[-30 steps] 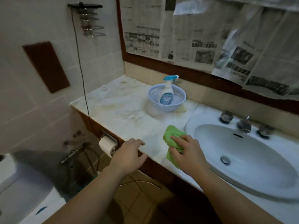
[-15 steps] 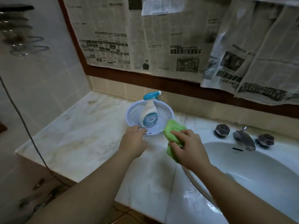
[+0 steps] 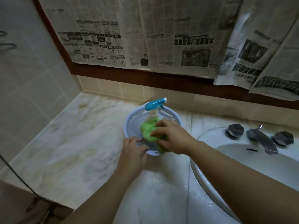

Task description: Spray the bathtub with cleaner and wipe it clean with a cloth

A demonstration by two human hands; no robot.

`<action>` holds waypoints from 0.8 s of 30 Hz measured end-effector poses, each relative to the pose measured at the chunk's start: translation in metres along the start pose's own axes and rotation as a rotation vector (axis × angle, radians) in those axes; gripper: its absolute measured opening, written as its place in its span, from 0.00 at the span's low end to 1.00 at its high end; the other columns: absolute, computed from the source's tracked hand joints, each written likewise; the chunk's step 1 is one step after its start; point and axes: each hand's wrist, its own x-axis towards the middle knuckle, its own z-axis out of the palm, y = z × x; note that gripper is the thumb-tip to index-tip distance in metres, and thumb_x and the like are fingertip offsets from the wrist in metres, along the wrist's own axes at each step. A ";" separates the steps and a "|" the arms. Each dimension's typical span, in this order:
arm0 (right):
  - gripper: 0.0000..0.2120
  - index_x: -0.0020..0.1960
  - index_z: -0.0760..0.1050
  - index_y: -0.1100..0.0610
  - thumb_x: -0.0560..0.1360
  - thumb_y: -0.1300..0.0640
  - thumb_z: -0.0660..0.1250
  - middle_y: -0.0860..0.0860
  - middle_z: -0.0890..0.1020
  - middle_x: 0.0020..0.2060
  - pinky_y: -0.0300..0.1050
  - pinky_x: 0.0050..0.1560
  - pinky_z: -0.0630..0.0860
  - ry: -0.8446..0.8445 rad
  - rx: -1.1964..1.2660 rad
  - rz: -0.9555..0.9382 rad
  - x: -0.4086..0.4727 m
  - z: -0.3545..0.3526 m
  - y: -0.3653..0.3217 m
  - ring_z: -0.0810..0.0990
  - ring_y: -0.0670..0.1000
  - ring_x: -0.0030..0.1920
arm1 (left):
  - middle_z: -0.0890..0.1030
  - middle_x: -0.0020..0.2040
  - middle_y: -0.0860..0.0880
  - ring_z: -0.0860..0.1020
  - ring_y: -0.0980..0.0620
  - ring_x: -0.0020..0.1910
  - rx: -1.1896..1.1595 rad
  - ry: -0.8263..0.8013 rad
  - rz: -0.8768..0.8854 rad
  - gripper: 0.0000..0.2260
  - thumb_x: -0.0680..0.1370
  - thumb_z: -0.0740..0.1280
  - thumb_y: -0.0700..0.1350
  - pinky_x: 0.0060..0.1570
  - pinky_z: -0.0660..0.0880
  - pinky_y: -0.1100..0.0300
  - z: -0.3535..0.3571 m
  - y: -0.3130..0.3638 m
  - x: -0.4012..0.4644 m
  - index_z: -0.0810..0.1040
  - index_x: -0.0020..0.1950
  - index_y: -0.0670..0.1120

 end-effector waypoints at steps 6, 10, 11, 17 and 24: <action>0.23 0.66 0.80 0.48 0.75 0.40 0.72 0.49 0.76 0.69 0.60 0.72 0.68 0.212 -0.006 0.019 -0.025 0.030 0.009 0.66 0.56 0.72 | 0.77 0.58 0.49 0.72 0.45 0.62 -0.082 0.006 0.020 0.11 0.72 0.69 0.50 0.62 0.72 0.54 -0.011 -0.002 -0.018 0.84 0.53 0.51; 0.24 0.64 0.81 0.51 0.74 0.38 0.71 0.51 0.78 0.63 0.53 0.65 0.73 0.418 0.013 0.074 -0.063 0.043 0.017 0.73 0.56 0.64 | 0.77 0.57 0.48 0.72 0.48 0.60 -0.097 0.062 0.077 0.16 0.74 0.74 0.57 0.64 0.67 0.61 -0.012 -0.010 -0.026 0.84 0.56 0.48; 0.24 0.63 0.81 0.51 0.74 0.38 0.71 0.51 0.79 0.62 0.52 0.63 0.74 0.408 0.008 0.062 -0.070 0.048 0.019 0.74 0.56 0.63 | 0.78 0.56 0.47 0.72 0.47 0.60 -0.088 0.070 0.089 0.16 0.76 0.72 0.58 0.64 0.66 0.62 -0.011 -0.012 -0.027 0.84 0.55 0.48; 0.19 0.58 0.84 0.53 0.79 0.41 0.66 0.51 0.81 0.53 0.54 0.56 0.78 0.387 -0.044 0.035 -0.077 0.066 0.037 0.78 0.56 0.57 | 0.80 0.55 0.48 0.75 0.45 0.59 -0.111 0.107 0.101 0.15 0.79 0.68 0.56 0.66 0.65 0.66 0.004 -0.019 -0.023 0.88 0.55 0.49; 0.21 0.58 0.86 0.54 0.79 0.41 0.64 0.53 0.83 0.55 0.56 0.54 0.81 0.347 -0.109 0.102 -0.054 0.045 0.069 0.82 0.58 0.59 | 0.81 0.56 0.48 0.73 0.47 0.58 -0.154 0.082 0.080 0.16 0.76 0.70 0.60 0.63 0.65 0.65 0.020 -0.021 0.028 0.89 0.52 0.50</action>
